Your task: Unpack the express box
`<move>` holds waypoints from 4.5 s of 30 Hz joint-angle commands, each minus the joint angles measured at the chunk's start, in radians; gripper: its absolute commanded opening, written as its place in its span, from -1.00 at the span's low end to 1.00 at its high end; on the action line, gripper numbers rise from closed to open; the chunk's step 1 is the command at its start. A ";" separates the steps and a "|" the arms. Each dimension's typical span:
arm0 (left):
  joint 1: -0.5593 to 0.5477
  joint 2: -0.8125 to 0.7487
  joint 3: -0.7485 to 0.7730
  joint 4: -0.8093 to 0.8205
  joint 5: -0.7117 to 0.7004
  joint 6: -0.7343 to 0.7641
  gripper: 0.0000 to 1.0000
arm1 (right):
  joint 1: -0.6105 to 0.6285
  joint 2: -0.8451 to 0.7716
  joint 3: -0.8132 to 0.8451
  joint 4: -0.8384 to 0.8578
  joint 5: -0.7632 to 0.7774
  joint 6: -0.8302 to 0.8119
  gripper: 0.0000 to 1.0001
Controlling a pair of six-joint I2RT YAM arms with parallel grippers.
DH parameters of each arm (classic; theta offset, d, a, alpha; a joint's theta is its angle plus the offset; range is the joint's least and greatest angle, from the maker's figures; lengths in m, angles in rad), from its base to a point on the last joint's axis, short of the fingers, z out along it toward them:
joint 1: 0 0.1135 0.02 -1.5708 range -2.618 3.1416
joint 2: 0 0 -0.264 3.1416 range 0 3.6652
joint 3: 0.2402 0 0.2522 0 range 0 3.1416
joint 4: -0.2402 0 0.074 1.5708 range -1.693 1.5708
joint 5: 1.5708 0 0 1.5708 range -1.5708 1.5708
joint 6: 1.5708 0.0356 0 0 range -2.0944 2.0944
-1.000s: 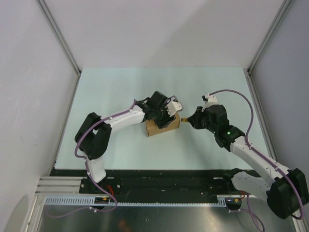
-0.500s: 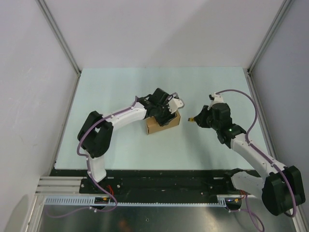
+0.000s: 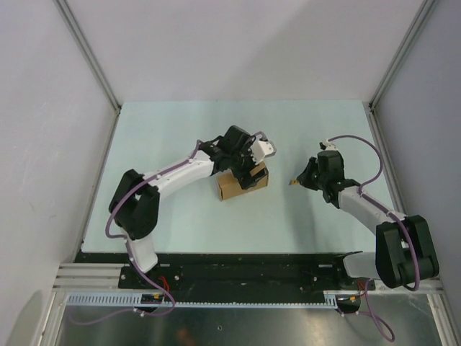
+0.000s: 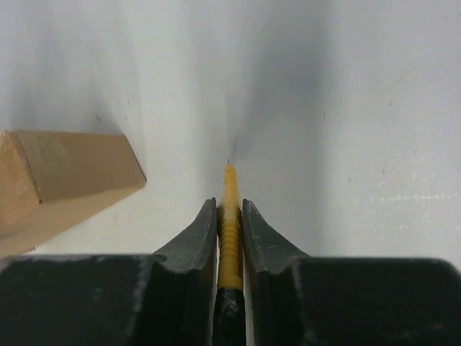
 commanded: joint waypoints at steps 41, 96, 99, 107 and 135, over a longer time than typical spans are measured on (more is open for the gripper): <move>0.076 -0.615 -0.299 0.377 -0.107 -0.457 0.49 | -0.054 -0.082 0.122 0.037 -0.016 0.081 0.62; 0.335 -0.285 -0.551 0.634 -0.119 -0.817 0.23 | 0.364 0.396 0.551 -0.377 -0.247 -0.142 -0.31; 0.354 -0.330 -0.557 0.620 -0.068 -0.772 0.32 | 0.339 0.373 0.536 -0.368 -0.201 -0.136 -0.31; 0.342 -0.382 -0.546 0.618 0.182 -0.749 0.52 | 0.290 0.370 0.507 -0.264 -0.283 -0.157 -0.19; 0.478 -0.325 -0.563 0.565 0.158 -0.784 0.53 | 0.394 0.491 0.515 -0.090 -0.232 -0.105 0.63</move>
